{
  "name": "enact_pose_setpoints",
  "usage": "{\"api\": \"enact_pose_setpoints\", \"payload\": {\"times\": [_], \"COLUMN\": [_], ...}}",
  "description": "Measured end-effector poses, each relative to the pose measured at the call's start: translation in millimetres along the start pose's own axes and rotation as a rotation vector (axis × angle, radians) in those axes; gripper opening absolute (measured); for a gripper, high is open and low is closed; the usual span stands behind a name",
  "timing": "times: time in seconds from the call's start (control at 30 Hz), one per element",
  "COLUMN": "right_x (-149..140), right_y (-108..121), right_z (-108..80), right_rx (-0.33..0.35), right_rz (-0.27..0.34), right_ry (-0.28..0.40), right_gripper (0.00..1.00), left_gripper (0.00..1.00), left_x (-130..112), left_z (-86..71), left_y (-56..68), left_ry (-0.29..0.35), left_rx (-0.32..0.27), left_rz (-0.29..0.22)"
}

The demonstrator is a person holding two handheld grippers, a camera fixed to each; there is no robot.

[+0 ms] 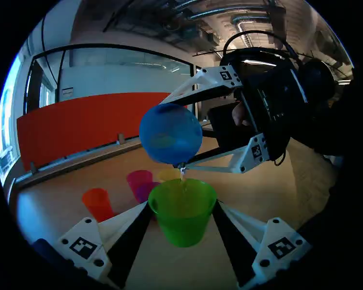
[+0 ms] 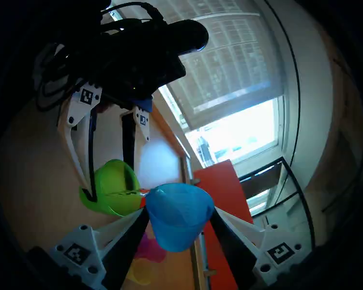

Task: Pour water

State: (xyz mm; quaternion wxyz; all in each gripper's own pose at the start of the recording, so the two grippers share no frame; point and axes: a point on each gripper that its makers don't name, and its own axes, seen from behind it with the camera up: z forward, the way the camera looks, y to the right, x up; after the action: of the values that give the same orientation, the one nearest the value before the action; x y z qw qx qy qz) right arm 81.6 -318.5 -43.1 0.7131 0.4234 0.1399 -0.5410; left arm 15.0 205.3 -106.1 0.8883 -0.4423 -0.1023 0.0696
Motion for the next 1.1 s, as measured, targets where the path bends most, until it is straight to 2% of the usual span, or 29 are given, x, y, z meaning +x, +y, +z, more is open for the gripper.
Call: {"api": "enact_pose_setpoints", "payload": {"times": [1.1], "right_x": [8.3], "right_y": [1.6], "right_z": [-4.4], "right_rx": [-0.008], "right_rz": [-0.068], "right_ry": [-0.004], "right_gripper": [0.91], "left_gripper": [0.86], "left_x": [0.2], "left_z": [1.3], "left_y": [0.6], "left_ry": [0.002], "left_rx": [0.002], "left_rz": [0.002]}}
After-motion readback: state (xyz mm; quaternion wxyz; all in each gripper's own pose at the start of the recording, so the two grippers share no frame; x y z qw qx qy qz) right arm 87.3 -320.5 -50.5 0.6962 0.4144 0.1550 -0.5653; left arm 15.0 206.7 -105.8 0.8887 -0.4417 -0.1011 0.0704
